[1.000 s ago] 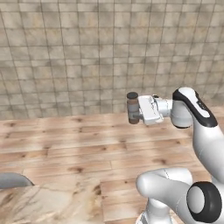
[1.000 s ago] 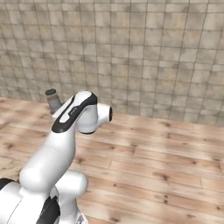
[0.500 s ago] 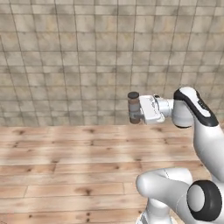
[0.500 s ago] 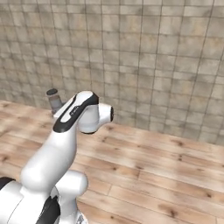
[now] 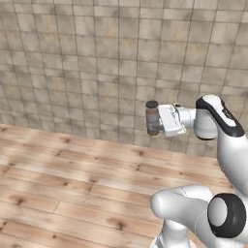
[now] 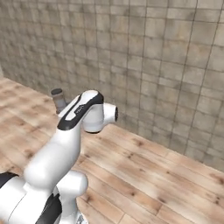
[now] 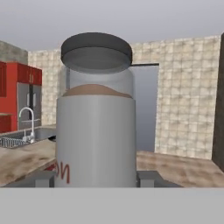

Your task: Take the cinnamon bottle from the cabinet and place it on the dining table, next to the plate with the cupcake. Then take the chocolate from the dining counter and place it on the cupcake plate.

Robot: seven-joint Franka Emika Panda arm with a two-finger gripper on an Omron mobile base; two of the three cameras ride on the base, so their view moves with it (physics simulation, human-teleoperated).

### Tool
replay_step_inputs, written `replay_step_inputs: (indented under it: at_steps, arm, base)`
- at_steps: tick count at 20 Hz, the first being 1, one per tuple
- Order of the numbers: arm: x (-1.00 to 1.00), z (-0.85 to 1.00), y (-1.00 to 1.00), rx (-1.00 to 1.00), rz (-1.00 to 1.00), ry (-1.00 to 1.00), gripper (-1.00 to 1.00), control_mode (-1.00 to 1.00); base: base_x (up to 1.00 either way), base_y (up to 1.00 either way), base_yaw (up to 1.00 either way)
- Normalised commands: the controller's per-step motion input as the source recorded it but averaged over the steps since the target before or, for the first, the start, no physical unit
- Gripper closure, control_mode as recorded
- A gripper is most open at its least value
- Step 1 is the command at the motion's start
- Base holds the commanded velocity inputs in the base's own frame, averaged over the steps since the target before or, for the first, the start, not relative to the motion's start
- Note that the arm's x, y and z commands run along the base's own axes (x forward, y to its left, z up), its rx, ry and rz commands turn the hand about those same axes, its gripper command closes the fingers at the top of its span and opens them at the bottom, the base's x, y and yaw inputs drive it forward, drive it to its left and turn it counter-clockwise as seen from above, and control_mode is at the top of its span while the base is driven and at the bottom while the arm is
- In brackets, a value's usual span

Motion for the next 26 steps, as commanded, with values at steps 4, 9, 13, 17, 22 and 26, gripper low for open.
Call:
replay_step_inputs:
  at_steps: [4, 9, 13, 17, 22, 26]
  arm:
    - [0.00, 0.00, 0.00, 0.00, 0.00, 0.00, 1.00, 1.00]
    - [0.00, 0.00, 0.00, 0.00, 0.00, 0.00, 1.00, 1.00]
    - [0.00, 0.00, 0.00, 0.00, 0.00, 0.00, 1.00, 1.00]
    - [0.00, 0.00, 0.00, 0.00, 0.00, 0.00, 1.00, 1.00]
    - [0.00, 0.00, 0.00, 0.00, 0.00, 0.00, 1.00, 1.00]
    - [0.00, 0.00, 0.00, 0.00, 0.00, 0.00, 1.00, 1.00]
  base:
    - [0.67, 0.00, 0.58]
    - [0.69, 0.00, 0.55]
    - [0.76, 0.00, 0.47]
    - [0.74, 0.00, 0.50]
    - [0.76, 0.00, 0.47]
    - [0.86, 0.00, 0.35]
